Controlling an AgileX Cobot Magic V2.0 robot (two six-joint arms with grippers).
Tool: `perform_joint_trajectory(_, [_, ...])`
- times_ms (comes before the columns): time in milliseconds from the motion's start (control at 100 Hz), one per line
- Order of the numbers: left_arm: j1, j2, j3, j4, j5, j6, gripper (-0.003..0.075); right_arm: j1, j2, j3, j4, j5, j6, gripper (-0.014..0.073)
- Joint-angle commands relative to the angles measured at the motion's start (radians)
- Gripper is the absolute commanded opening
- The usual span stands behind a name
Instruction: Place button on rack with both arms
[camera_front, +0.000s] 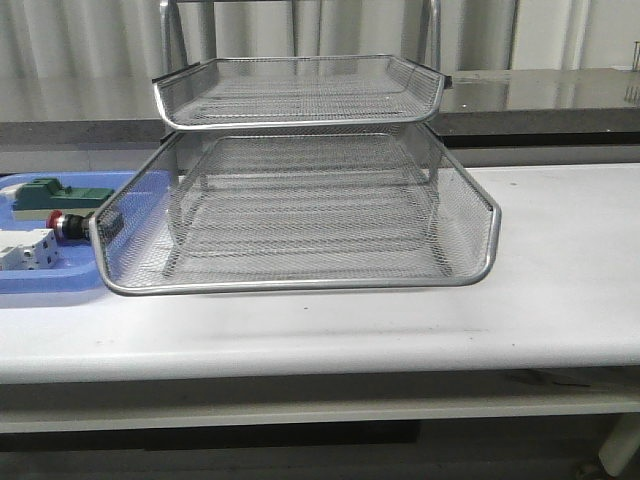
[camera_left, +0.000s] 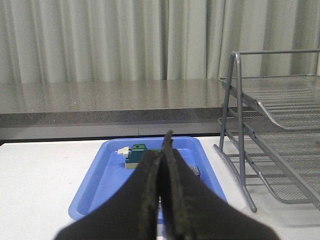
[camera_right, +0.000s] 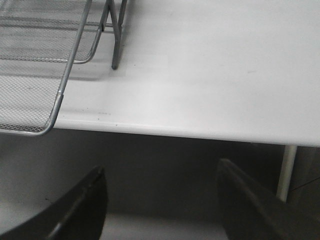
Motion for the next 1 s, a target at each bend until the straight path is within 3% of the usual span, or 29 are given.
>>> perform_joint_trajectory(0, [-0.007, -0.032, 0.035, -0.003, -0.077, -0.009, -0.0020, -0.007, -0.048, -0.023, -0.027, -0.035, 0.002, 0.0471])
perform_joint_trajectory(140, [-0.007, -0.032, 0.035, -0.003, -0.077, -0.009, -0.0020, -0.007, -0.103, -0.023, -0.044, -0.023, 0.002, 0.0374])
perform_joint_trajectory(480, [-0.007, -0.032, 0.035, -0.003, -0.077, -0.009, -0.0020, -0.007, -0.112, -0.023, -0.044, 0.010, 0.002, -0.0070])
perform_joint_trajectory(990, [-0.007, -0.032, 0.035, -0.003, -0.077, -0.009, -0.0020, -0.007, -0.112, -0.023, -0.044, 0.012, 0.002, -0.0067])
